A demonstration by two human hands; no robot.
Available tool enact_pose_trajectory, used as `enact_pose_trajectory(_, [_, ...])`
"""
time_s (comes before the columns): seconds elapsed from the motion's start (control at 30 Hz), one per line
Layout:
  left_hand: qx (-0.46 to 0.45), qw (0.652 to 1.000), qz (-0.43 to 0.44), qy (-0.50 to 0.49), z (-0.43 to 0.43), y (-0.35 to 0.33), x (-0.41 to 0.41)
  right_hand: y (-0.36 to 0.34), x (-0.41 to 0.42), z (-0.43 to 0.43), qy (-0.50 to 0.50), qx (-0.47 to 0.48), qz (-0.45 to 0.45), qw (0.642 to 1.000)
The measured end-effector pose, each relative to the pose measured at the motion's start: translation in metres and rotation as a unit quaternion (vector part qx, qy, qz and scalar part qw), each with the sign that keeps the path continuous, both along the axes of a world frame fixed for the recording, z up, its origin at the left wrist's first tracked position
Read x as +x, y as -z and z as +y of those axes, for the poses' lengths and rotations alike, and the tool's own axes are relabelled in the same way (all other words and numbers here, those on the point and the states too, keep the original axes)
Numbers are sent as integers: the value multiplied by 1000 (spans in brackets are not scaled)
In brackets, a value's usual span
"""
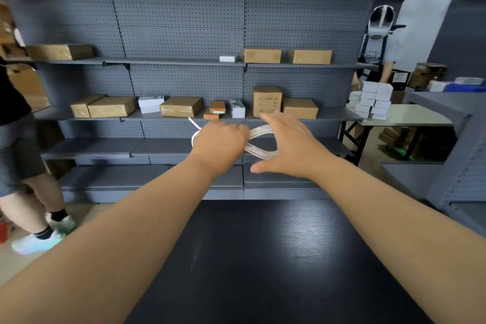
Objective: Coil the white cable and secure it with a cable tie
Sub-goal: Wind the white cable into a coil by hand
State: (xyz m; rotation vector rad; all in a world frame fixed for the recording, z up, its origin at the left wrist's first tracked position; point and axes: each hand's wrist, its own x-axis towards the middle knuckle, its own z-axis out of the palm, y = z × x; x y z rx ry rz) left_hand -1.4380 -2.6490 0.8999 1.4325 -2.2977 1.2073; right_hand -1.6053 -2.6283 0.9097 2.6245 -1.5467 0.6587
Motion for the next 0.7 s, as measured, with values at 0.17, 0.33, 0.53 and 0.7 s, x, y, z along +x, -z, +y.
enact_pose_trajectory(0.17, [13, 999, 4, 37, -3, 12, -7, 3, 7, -9, 49, -22, 188, 981])
enact_pose_trajectory(0.33, [20, 999, 10, 41, 2, 16, -12, 4, 10, -11, 45, -27, 185, 981])
enact_pose_trajectory(0.53, [-1, 998, 29, 59, 7, 22, -11, 9, 6, -15, 37, -76, 229, 970])
enact_pose_trajectory(0.7, [3, 996, 72, 60, 8, 27, -4, 11, -1, -18, 35, -69, 230, 970])
